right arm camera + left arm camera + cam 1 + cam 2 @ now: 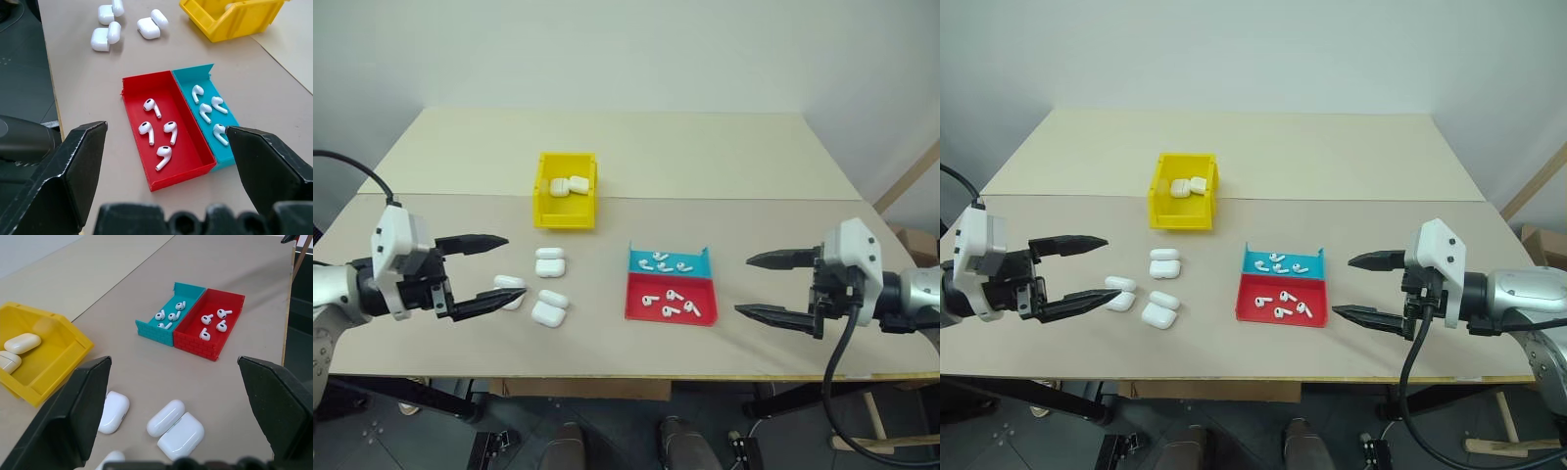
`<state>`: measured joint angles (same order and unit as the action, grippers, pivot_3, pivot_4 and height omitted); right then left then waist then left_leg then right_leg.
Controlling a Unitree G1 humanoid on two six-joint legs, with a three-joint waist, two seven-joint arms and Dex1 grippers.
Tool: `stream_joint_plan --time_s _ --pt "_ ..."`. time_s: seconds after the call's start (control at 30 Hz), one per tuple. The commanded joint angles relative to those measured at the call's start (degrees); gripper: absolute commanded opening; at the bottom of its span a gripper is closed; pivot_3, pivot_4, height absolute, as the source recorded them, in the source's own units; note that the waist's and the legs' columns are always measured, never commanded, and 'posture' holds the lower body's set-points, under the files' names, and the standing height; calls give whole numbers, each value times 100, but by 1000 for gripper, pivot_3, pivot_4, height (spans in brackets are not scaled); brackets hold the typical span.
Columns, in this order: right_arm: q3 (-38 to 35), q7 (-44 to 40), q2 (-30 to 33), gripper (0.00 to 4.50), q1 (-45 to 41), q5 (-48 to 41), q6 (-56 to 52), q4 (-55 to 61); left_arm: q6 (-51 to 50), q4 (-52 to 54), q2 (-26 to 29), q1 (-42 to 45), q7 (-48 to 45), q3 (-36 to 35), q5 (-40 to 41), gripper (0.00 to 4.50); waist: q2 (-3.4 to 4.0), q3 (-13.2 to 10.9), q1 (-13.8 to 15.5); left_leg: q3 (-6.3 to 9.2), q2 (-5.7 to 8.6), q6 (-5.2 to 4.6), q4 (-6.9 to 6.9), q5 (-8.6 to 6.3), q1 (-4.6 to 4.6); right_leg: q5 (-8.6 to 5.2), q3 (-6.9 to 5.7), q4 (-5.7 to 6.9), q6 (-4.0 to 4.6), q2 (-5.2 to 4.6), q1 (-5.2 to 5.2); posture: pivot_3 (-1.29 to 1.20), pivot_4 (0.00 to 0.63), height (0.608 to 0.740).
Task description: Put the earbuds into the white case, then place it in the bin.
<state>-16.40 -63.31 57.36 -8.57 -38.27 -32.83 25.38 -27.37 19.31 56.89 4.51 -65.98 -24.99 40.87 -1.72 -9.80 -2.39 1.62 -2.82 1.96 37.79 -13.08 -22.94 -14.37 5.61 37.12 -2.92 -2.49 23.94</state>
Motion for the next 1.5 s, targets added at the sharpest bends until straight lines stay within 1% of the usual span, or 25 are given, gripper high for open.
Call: stream_joint_plan --time_s 0.03,0.13,0.3,0.4,0.53,0.63,0.7,0.77,0.83,0.87,0.9,0.93,0.97,1.0,1.07,1.13,1.17,1.23,1.33,1.5 --pt "-95 -9 54 4470 -97 2 115 87 -119 117 31 59 106 -173 132 4500 0 0 0 0 0 0 0 0 0 0 0 0 0 0 0 0 150 740" --pt "-105 -7 48 4470 -81 7 102 107 -218 159 8 70 164 -180 175 4500 0 0 0 0 0 0 0 0 0 0 0 0 0 0 0 0 150 740" --pt "-116 2 37 4470 -89 31 97 110 -294 237 120 3 287 -136 8 4500 0 0 0 0 0 0 0 0 0 0 0 0 0 0 0 0 150 740" --pt "30 115 -28 4470 -183 194 170 70 -503 423 168 187 845 49 -289 4500 0 0 0 0 0 0 0 0 0 0 0 0 0 0 0 0 150 740" --pt "146 273 -119 4470 -313 231 121 66 -1460 858 131 571 1951 169 -209 4500 -1 0 4 2 0 0 1 0 1 1 0 1 -4 1 -1 0 150 740" --pt "178 341 -159 4470 -260 283 149 123 -2126 1315 151 685 2400 158 38 4500 -1 0 1 4 1 0 1 0 -4 3 0 0 0 0 0 0 150 740" --pt "189 411 -204 4470 -240 310 119 161 -2728 1578 320 812 2684 99 248 4500 -2 -1 1 4 1 0 1 0 -9 8 0 1 8 -1 5 0 150 740" --pt "175 447 -235 4470 -200 312 108 208 -3520 1555 634 1123 2883 151 499 4500 -4 -2 -1 7 1 0 1 0 -15 9 -1 6 9 0 13 0 150 740" --pt "177 487 -262 4470 -175 298 92 246 -4803 1204 1073 1884 3058 636 727 4500 -5 -3 5 9 2 0 2 0 -10 8 -3 12 7 2 10 0 150 740" --pt "188 510 -277 4470 -162 303 93 260 -5523 950 1234 2411 3082 1009 788 4500 -5 -3 16 13 2 0 5 1 -8 1 -5 11 -6 3 9 0 150 740" --pt "200 531 -296 4470 -148 307 99 277 -6000 773 1410 2838 3046 1388 805 4500 -5 -3 21 13 5 0 5 1 -3 -9 -5 11 -23 3 3 0 150 740" --pt "201 548 -321 4470 -130 302 113 295 -6303 541 1659 3250 2998 1919 853 4500 -5 -3 5 14 7 1 5 1 4 -10 -4 9 -27 2 -4 0 150 740" --pt "191 563 -337 4470 -108 299 116 314 -6456 257 1821 3600 3137 2383 927 4500 -6 -2 -5 12 7 1 3 1 8 -11 -2 5 -29 2 -8 0 150 740" --pt "180 584 -355 4470 -95 290 106 326 -6497 73 1866 3867 3380 2720 916 4500 -4 -2 -8 12 8 1 1 1 9 -12 -2 5 -31 2 -10 0 150 740" --pt "173 600 -362 4470 -59 289 90 353 -6513 -429 1905 4438 3839 3348 1265 4500 -5 -3 -11 11 8 1 -3 1 7 -13 0 8 -28 2 -2 0 150 740" --pt "164 583 -334 4470 -14 275 79 396 -6513 -995 1935 4938 4319 3855 1979 4500 -6 -3 -10 16 6 1 -2 1 -13 -12 -4 14 -25 4 16 0 150 740" --pt "153 580 -316 4470 -9 251 60 420 -6513 -1030 1953 5087 4622 4071 2199 4500 -6 -3 -12 16 6 1 0 1 -19 -2 -3 16 -8 4 22 0 150 740" --pt "107 557 -251 4470 -50 167 -25 433 -6513 -1299 1954 5401 5223 4551 2803 4500 -7 -4 -7 15 7 1 2 1 -24 4 -2 12 0 1 23 0 150 740" --pt "97 448 -79 4470 -148 139 -117 347 -6513 -2064 1834 5855 6266 5165 3847 4500 -7 -4 8 16 9 1 5 1 -24 3 -3 15 0 -2 21 0 150 740" --pt "68 266 136 4470 -299 22 -253 218 -6513 -2685 1745 6253 7694 5833 5392 4500 -8 -4 11 18 9 1 8 1 -19 3 -3 25 -1 -1 20 0 150 740"
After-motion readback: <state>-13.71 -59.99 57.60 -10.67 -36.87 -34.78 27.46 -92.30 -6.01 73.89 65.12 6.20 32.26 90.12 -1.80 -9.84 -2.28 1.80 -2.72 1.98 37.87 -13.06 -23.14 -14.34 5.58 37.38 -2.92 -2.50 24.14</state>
